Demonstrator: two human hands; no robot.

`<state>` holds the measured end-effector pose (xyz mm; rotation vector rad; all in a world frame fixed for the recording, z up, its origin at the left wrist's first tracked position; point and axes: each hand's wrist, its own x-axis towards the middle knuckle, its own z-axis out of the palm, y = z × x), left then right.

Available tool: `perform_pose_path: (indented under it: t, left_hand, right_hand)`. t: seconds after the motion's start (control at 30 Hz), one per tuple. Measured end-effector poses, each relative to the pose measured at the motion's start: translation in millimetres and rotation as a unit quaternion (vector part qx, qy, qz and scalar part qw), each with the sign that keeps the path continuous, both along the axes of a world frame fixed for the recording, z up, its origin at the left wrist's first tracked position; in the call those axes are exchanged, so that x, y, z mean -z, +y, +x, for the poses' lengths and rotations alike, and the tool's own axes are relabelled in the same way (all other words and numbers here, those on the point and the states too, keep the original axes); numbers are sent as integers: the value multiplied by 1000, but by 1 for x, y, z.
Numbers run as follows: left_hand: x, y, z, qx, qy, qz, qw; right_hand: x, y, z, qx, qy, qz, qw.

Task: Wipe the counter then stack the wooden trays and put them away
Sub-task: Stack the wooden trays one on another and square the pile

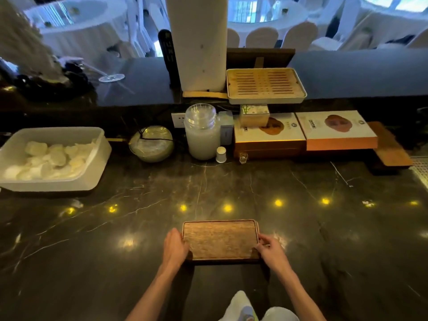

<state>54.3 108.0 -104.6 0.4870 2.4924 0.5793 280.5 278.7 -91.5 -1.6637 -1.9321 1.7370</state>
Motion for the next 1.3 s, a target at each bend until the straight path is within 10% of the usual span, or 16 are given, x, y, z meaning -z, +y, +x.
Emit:
perform_pose_path:
  t: [1.3]
  left_hand:
    - [-1,-3,1,24,-98,73,992]
  right_hand:
    - [14,-17,10,63,56,-64,994]
